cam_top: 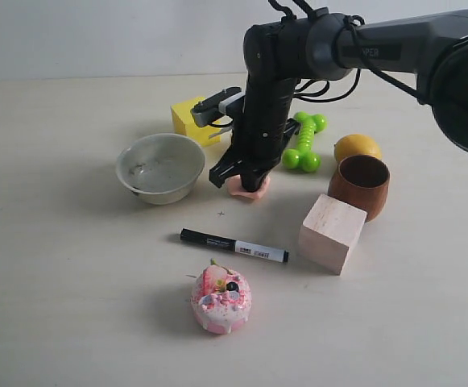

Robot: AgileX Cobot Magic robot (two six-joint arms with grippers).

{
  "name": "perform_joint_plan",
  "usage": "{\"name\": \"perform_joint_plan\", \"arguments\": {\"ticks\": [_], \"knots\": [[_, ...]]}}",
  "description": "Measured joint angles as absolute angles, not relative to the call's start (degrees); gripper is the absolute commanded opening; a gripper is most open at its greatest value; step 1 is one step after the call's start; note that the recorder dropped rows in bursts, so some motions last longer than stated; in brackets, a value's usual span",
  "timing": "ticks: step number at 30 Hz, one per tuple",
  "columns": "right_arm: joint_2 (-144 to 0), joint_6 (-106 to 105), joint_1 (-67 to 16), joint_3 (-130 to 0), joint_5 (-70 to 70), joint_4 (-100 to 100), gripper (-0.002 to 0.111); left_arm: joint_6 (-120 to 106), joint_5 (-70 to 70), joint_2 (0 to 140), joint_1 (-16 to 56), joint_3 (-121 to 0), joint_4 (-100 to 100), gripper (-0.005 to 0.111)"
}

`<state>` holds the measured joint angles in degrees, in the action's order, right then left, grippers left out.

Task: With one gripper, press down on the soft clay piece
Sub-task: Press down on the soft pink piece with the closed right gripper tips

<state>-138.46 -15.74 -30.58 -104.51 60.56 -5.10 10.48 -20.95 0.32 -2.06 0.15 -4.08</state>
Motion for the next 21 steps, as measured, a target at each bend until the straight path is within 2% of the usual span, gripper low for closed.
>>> {"name": "perform_joint_plan", "arguments": {"ticks": [21], "knots": [[-136.7, -15.2, -30.6, -103.7, 59.8, -5.1, 0.000, 10.5, -21.0, 0.3, -2.1, 0.2, -4.1, 0.000]]}}
